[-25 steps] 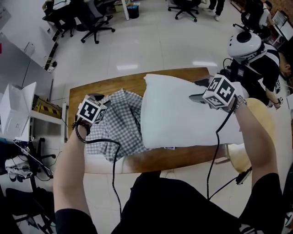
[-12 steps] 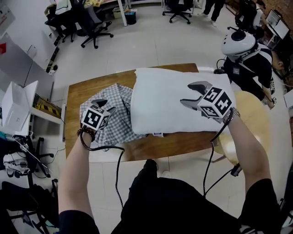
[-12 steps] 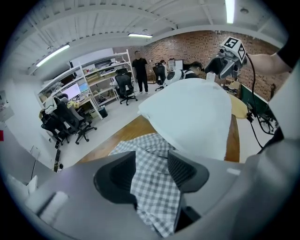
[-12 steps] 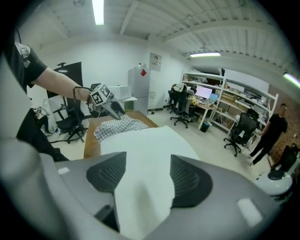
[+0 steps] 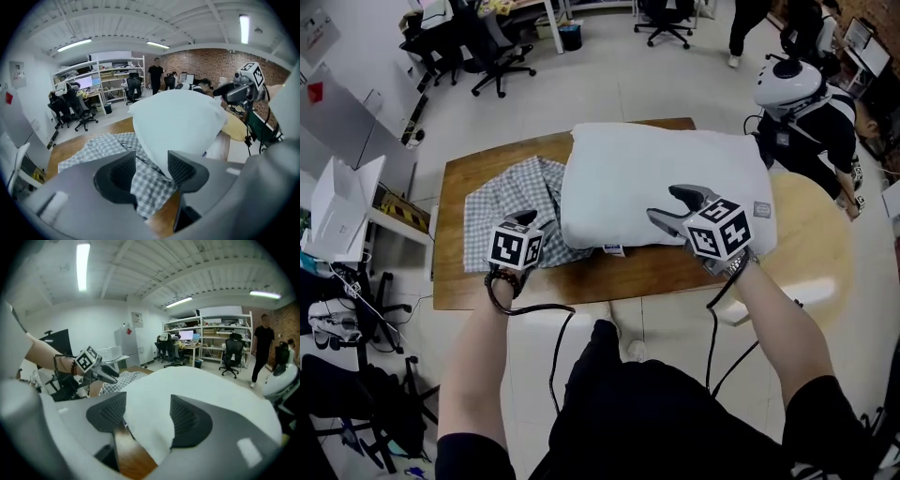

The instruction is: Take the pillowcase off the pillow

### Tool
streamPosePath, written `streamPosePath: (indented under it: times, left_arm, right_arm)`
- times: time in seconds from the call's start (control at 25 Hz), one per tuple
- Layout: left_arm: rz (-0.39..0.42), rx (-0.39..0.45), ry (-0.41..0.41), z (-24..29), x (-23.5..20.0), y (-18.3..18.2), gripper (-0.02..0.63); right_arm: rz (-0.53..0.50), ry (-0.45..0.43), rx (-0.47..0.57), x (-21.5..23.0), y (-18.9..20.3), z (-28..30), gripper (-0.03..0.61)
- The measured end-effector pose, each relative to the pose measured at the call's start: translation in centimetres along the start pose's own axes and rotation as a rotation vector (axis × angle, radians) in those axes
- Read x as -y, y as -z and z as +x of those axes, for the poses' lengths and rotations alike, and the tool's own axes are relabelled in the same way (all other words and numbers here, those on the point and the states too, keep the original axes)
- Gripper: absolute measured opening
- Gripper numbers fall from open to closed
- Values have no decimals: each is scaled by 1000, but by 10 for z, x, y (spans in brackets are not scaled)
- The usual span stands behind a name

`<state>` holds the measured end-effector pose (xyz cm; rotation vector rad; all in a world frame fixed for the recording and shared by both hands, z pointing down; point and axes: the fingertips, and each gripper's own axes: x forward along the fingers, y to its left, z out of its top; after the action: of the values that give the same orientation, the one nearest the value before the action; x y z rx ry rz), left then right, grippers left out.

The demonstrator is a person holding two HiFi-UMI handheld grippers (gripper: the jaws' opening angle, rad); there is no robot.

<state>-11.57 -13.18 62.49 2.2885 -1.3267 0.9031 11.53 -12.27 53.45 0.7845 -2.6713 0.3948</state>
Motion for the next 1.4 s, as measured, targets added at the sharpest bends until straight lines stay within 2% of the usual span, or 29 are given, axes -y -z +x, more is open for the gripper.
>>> streamPosePath:
  times: [0.16, 0.32, 0.52, 0.6, 0.84, 0.96, 1.08, 1.16, 1.2, 1.28, 1.32, 1.4]
  left_arm:
    - [-123, 18, -12, -2, 14, 18, 218]
    - [-137, 11, -22, 4, 26, 40, 218]
    - [-173, -19, -28, 15, 37, 70, 221]
    - [-149, -39, -34, 21, 41, 79, 229]
    - [3, -157, -72, 49, 42, 114, 244]
    - [113, -152, -91, 55, 39, 105, 247]
    - [114, -250, -79, 69, 33, 133, 247]
    - [122, -276, -82, 76, 29, 139, 247]
    - [131, -287, -84, 80, 27, 141, 247]
    - [151, -314, -86, 87, 21, 143, 247]
    - [155, -327, -85, 89, 16, 144, 247]
    - [154, -347, -80, 94, 5, 143, 245]
  right_arm:
    - [193, -57, 32, -26, 26, 6, 291]
    - [377, -102, 26, -48, 64, 20, 291]
    - [550, -76, 17, -51, 104, 35, 291]
    - [610, -52, 26, -46, 114, 40, 291]
    - [816, 46, 71, -20, 142, 50, 291]
    - [882, 72, 98, -8, 150, 55, 291]
    - [927, 88, 105, 2, 156, 62, 290]
    - [958, 91, 114, 7, 160, 66, 288]
    - [972, 94, 123, 10, 161, 67, 280]
    - [992, 111, 145, 18, 160, 71, 182]
    - [996, 120, 153, 21, 157, 74, 154]
    - [993, 131, 154, 26, 150, 82, 129]
